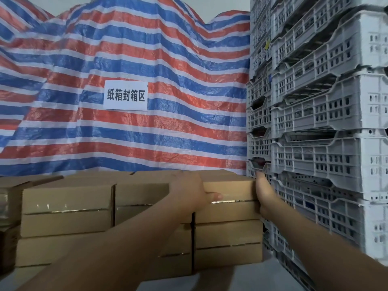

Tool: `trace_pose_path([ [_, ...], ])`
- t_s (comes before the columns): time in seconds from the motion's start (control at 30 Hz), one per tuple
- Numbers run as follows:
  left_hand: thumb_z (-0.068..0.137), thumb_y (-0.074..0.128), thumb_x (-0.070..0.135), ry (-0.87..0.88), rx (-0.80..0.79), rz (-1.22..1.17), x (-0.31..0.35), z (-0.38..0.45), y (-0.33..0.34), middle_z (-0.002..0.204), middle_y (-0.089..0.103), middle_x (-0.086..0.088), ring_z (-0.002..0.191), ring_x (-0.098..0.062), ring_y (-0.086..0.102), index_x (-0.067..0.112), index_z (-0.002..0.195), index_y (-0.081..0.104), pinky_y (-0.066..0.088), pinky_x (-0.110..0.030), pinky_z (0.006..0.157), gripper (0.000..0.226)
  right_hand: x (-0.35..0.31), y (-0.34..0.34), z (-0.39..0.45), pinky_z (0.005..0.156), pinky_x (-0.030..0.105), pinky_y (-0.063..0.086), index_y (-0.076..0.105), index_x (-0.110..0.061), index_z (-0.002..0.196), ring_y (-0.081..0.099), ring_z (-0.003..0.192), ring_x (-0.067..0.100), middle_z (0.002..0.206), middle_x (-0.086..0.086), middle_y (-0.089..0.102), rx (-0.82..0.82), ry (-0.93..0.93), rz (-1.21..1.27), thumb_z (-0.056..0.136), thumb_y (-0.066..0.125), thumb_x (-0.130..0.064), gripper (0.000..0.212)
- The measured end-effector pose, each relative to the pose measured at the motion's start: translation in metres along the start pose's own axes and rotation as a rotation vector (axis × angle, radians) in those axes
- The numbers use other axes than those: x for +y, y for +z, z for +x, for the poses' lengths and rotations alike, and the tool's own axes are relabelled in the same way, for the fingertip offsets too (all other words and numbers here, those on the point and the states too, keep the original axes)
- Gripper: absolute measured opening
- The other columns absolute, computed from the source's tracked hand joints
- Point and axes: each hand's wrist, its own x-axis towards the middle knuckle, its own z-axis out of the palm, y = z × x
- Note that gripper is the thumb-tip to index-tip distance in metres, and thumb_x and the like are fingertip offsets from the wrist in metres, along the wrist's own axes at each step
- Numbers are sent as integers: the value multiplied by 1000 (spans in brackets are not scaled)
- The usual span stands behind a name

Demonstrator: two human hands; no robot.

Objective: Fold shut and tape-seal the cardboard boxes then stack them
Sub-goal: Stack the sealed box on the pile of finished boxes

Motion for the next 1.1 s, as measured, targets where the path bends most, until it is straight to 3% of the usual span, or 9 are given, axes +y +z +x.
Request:
trace_pose_path([
  [0.1, 80, 40, 83, -15, 30, 97, 4, -5, -1, 133, 52, -12, 120, -29, 49, 13, 134, 51, 38, -41, 98, 89, -4, 5, -8, 116, 47, 32, 39, -10, 150, 45, 134, 34, 148, 19, 46, 36, 4, -30, 97, 21, -70, 82],
  [0.2, 93, 41, 67, 33, 61, 120, 3, -14, -4, 140, 48, -14, 128, -31, 43, 10, 139, 44, 35, -44, 107, 74, -9, 6, -18, 119, 50, 24, 25, -6, 156, 33, 144, 37, 159, 20, 30, 113, 9, -71, 94, 15, -76, 94],
  [0.33, 98, 43, 49, 90, 142, 2, -10, -38, -21, 134, 50, -8, 125, -26, 44, 14, 135, 45, 34, -41, 109, 51, -19, 2, -35, 117, 52, 24, 34, -7, 153, 34, 143, 40, 157, 22, 34, 248, -115, -265, 99, 16, -69, 84],
  [0.47, 97, 42, 45, 120, 228, -119, -30, -78, -55, 118, 55, -2, 108, -20, 51, 19, 120, 53, 42, -36, 96, 36, -38, 6, -76, 96, 46, 39, 55, -5, 134, 54, 113, 37, 132, 24, 56, 267, -355, -379, 104, 28, -53, 63],
  [0.57, 98, 44, 38, 139, 263, -240, -47, -116, -86, 107, 57, 2, 95, -16, 54, 20, 108, 58, 50, -35, 86, 25, -55, 23, -128, 71, 32, 35, 57, -10, 91, 49, 74, 16, 95, 13, 59, 232, -497, -404, 104, 35, -39, 39],
  [0.67, 100, 48, 30, 146, 279, -382, -69, -162, -108, 94, 56, 6, 83, -10, 55, 23, 94, 59, 50, -27, 74, 14, -61, 48, -193, 64, 28, 39, 60, -12, 79, 54, 75, 18, 85, 7, 63, 168, -607, -384, 100, 40, -26, 32],
  [0.8, 101, 47, 31, 141, 290, -457, -101, -229, -116, 76, 60, 8, 73, -10, 58, 24, 79, 56, 46, -26, 66, 25, -43, 82, -278, 56, 28, 35, 59, 6, 72, 48, 62, 17, 66, 13, 57, 54, -672, -337, 95, 47, -12, 31],
  [0.97, 102, 43, 45, 64, 241, -476, -137, -300, -94, 76, 65, 1, 74, -18, 61, 15, 78, 58, 50, -37, 72, 41, 3, 124, -364, 47, 19, 27, 36, -22, 52, 31, 49, 4, 50, -11, 31, -103, -664, -172, 92, 49, -8, 45],
  [1.1, 100, 37, 54, -52, 165, -466, -163, -330, -63, 75, 66, -3, 72, -17, 61, 13, 79, 62, 50, -37, 70, 53, 53, 149, -389, 43, 18, 26, 36, -24, 46, 27, 44, 2, 46, -11, 26, -167, -578, -163, 93, 50, -4, 52],
])
